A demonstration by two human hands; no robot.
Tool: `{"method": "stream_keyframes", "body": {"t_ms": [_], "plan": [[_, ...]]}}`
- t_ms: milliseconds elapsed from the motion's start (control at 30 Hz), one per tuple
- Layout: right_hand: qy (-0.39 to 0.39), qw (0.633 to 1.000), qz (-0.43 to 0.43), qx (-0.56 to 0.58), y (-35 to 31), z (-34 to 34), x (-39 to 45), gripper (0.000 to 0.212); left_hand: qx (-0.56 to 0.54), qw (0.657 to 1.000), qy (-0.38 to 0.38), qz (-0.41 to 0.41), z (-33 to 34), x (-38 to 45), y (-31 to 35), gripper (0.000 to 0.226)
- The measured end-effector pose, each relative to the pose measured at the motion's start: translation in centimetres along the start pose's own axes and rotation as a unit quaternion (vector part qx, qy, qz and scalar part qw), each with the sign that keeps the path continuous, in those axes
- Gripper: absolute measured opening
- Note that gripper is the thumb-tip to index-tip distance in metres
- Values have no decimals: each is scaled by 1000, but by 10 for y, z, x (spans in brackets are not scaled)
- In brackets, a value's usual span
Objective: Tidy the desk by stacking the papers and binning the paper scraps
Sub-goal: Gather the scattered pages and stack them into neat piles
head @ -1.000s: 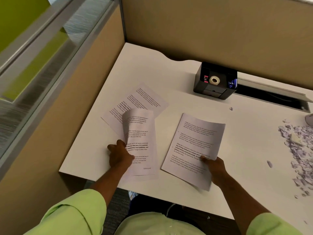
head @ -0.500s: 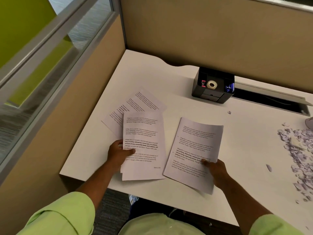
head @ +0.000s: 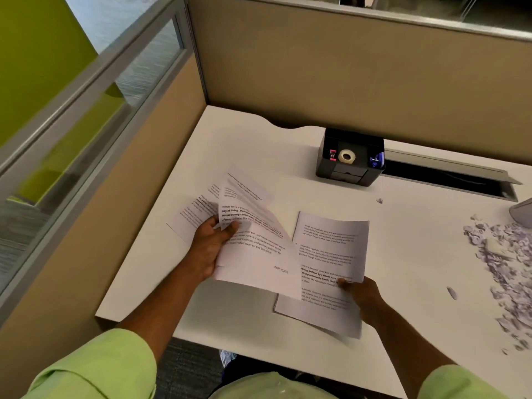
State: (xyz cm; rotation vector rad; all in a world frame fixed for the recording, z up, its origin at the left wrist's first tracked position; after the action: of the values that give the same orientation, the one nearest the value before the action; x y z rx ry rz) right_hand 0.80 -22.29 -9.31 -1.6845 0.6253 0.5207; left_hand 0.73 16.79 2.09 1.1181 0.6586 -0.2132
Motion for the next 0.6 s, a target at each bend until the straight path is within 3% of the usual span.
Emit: {"method": "stream_keyframes", "body": {"t_ms": [200, 467, 600], "plan": [[-77, 990, 25, 114, -18, 30, -7, 39, 22, 998, -51, -5, 55, 0, 1, 39], [-173, 968, -24, 180, -61, 45, -23, 42, 221, 975, 31, 1, 57, 18, -24, 56], [-209, 960, -35, 183, -72, 43, -36, 41, 215, 976, 44, -3, 59, 20, -24, 49]]}}
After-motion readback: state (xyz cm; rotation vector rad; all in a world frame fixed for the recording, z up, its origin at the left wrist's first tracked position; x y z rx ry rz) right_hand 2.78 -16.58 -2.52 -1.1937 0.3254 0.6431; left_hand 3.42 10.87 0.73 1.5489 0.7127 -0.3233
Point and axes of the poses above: each hand's wrist, its own x-axis towards the middle knuckle, its own z-axis out of the palm, y = z × x, the point moved 9 cm from there along x, towards the middle knuckle, and after that the axes turned 7 degrees about -z, right-handed, at the moved point
